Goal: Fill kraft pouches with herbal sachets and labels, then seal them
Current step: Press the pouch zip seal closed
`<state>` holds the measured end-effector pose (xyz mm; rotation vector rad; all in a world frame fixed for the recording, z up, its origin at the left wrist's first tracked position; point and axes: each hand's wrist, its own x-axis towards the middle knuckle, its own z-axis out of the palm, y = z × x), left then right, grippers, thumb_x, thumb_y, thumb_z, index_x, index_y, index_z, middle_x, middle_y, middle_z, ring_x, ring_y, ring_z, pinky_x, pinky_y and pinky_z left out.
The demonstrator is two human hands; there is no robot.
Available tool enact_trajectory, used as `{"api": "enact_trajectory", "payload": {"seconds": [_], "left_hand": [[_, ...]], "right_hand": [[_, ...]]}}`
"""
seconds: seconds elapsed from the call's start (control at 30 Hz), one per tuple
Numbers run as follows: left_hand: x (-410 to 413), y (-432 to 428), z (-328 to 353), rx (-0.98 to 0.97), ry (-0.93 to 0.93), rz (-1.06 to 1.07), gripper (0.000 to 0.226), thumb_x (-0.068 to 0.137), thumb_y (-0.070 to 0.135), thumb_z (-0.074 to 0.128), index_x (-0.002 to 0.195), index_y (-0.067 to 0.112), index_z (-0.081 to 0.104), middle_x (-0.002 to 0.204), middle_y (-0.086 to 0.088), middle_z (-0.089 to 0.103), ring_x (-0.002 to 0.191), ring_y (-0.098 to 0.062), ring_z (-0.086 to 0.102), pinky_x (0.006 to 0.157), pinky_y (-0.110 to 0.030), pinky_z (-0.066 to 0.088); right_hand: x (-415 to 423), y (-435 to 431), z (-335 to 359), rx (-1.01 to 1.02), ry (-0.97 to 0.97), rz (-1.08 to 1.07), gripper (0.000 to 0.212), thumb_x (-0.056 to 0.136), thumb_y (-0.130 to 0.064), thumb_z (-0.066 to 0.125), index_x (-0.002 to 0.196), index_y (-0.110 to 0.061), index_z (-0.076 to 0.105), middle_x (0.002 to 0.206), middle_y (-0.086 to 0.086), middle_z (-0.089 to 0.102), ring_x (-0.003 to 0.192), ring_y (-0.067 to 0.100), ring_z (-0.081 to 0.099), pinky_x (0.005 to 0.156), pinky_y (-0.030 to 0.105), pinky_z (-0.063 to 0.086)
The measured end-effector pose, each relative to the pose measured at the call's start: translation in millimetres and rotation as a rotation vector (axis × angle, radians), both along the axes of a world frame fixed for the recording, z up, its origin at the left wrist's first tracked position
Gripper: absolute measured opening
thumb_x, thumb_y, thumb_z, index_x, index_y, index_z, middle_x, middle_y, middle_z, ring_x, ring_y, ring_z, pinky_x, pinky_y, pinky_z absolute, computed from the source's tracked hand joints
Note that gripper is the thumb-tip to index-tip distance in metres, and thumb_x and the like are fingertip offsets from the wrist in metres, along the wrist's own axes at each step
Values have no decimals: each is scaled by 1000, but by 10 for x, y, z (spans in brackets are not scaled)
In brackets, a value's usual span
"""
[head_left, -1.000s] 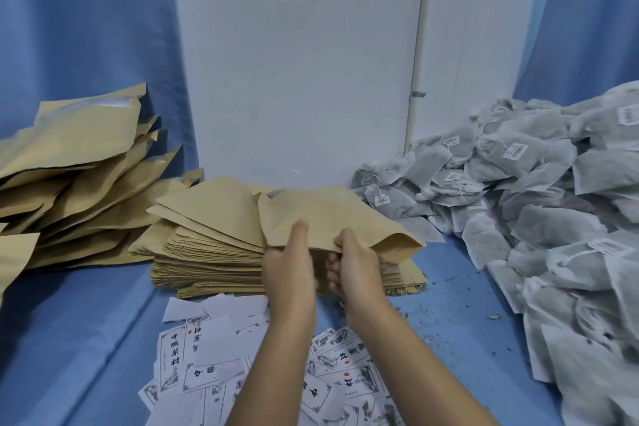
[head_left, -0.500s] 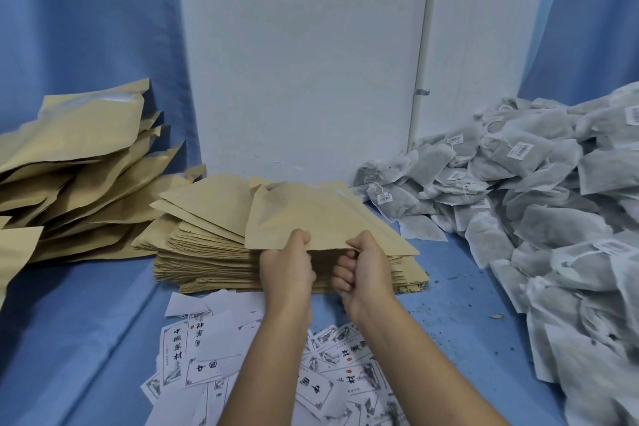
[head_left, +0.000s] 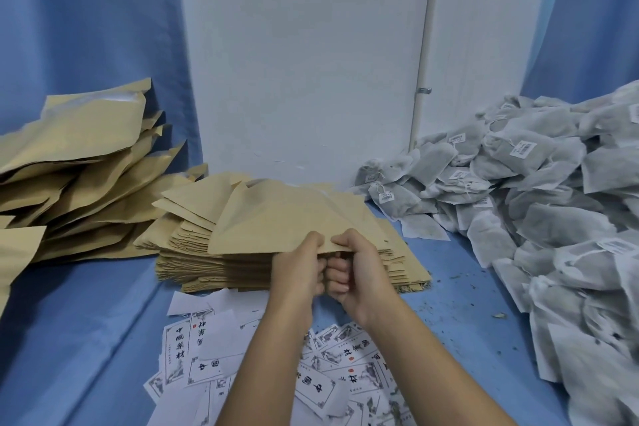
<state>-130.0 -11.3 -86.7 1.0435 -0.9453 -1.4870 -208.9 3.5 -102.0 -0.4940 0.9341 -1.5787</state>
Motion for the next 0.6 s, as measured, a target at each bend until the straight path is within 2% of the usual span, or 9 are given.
{"api": "enact_trajectory", "payload": {"seconds": [0.07, 0.2, 0.33, 0.4, 0.5, 0.6], "left_hand": [[18, -1, 18, -32, 2, 10, 24, 85, 11, 57, 63, 11, 47, 44, 1, 37, 32, -8, 26, 33, -13, 20], [38, -35, 17, -35, 18, 43, 21, 84, 12, 57, 68, 13, 43, 53, -2, 34, 42, -11, 22, 35, -17, 16], [-22, 24, -13, -6, -15, -76, 28, 84, 13, 58, 60, 11, 44, 42, 2, 36, 33, -9, 26, 34, -16, 20], [-9, 14, -15, 0, 5, -51, 27, 84, 10, 57, 60, 10, 45, 41, 2, 36, 32, -8, 26, 33, -16, 21], [54, -35, -16, -17, 10, 48, 22, 84, 10, 57, 65, 9, 45, 48, 1, 38, 36, -8, 25, 33, -16, 21], [62, -51, -43, -29, 4, -6, 22, 84, 11, 57, 67, 11, 43, 48, 0, 35, 38, -10, 23, 34, -17, 19]], "right_hand": [[-36, 10, 10, 14, -52, -47, 29, 84, -23, 46, 58, -18, 34, 42, -7, 21, 33, 7, 14, 31, 16, 10], [-106, 7, -9, 6, -98, -128, 28, 84, -12, 44, 61, -19, 29, 42, -8, 18, 30, 6, 13, 31, 16, 8], [-43, -5, -32, 7, 35, -65, 24, 83, -14, 45, 62, -18, 32, 48, -4, 19, 33, 7, 13, 30, 17, 11], [-34, 15, -39, 17, 80, -24, 23, 83, -21, 45, 63, -18, 35, 47, -5, 20, 35, 7, 13, 31, 17, 12], [-60, 28, -52, 7, 17, -62, 27, 85, -14, 47, 62, -18, 33, 42, -8, 20, 34, 6, 14, 33, 17, 9], [-56, 11, -41, -35, -12, -80, 32, 87, -7, 46, 60, -18, 32, 39, -8, 20, 30, 5, 15, 30, 16, 11]]}}
